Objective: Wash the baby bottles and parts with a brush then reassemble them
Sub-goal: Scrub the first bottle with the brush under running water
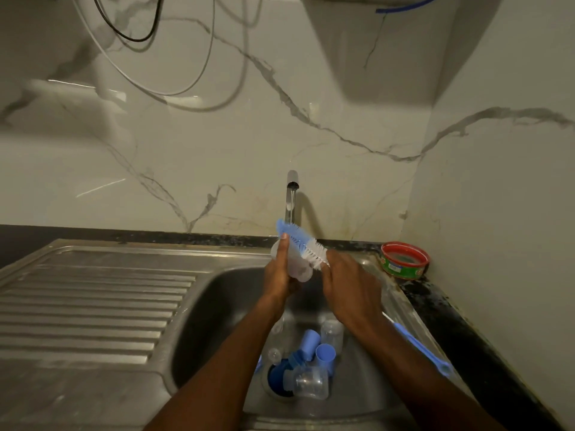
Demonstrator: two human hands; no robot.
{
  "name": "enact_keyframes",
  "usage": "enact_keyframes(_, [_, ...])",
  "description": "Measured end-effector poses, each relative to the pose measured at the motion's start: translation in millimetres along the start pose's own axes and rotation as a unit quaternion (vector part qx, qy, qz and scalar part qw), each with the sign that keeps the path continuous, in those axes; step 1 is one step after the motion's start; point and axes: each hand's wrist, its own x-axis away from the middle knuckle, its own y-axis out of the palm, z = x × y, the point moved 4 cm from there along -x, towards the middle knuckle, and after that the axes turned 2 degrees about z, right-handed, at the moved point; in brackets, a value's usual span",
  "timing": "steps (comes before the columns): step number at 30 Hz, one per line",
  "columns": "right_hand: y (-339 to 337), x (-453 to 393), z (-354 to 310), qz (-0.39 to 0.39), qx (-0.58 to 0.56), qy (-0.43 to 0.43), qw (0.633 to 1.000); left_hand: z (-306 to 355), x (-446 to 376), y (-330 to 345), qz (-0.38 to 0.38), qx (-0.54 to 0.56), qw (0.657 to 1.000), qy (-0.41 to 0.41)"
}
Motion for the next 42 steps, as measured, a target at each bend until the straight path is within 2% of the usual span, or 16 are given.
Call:
enact_keyframes(3, [-9, 0, 9, 0.017, 0.056, -0.011, 0.998, 14, 2, -8, 0.080, -0.105, 0.989, 0.064])
enact_keyframes(5, [-11, 3, 18, 0.022, 0.059, -0.005, 0.998, 19, 2, -13, 0.096, -0.194, 0.972, 0.095])
enact_keyframes(8, [-13, 8, 27, 0.035, 0.016, 0.019, 0.999, 21, 10, -16, 0.030, -0.317, 0.938, 0.137])
enact_keyframes(12, [-19, 10, 23, 0.078, 0.012, -0.015, 0.997, 13, 12, -23, -0.059, -0.474, 0.863, 0.165])
enact_keyframes(13, [-20, 10, 22, 0.083, 0.012, -0.022, 0.996, 11, 11, -27, -0.078, -0.489, 0.854, 0.161])
enact_keyframes(17, [-18, 12, 16, 0.075, 0.005, -0.047, 0.996, -5, -1, -39, -0.161, -0.499, 0.839, 0.145])
enact_keyframes(20, [-14, 13, 14, 0.045, 0.002, -0.064, 0.997, -4, -12, -38, -0.113, -0.463, 0.851, 0.220])
enact_keyframes(22, [-15, 13, 17, 0.050, 0.007, -0.055, 0.997, 3, -16, -37, -0.062, -0.427, 0.859, 0.278])
enact_keyframes(24, [-14, 11, 19, 0.056, 0.004, -0.046, 0.997, 4, -18, -36, -0.046, -0.415, 0.855, 0.306])
enact_keyframes(29, [-6, 1, 15, 0.066, -0.016, -0.030, 0.997, -4, -4, -22, -0.157, -0.415, 0.835, 0.325])
enact_keyframes(31, [-5, -2, 15, 0.065, -0.021, -0.028, 0.997, -3, -7, -23, -0.127, -0.407, 0.842, 0.332])
enact_keyframes(34, [-4, 4, 18, 0.042, -0.010, -0.055, 0.998, 4, -20, -40, -0.017, -0.397, 0.866, 0.303])
enact_keyframes(36, [0, 8, 19, 0.035, -0.001, -0.071, 0.997, 7, -22, -47, 0.002, -0.419, 0.858, 0.297])
enact_keyframes(40, [4, 1, 16, 0.016, -0.005, -0.048, 0.999, -4, -1, -27, -0.132, -0.440, 0.832, 0.311])
enact_keyframes(42, [3, -3, 14, 0.013, -0.015, -0.033, 0.999, -8, 2, -18, -0.146, -0.448, 0.816, 0.335])
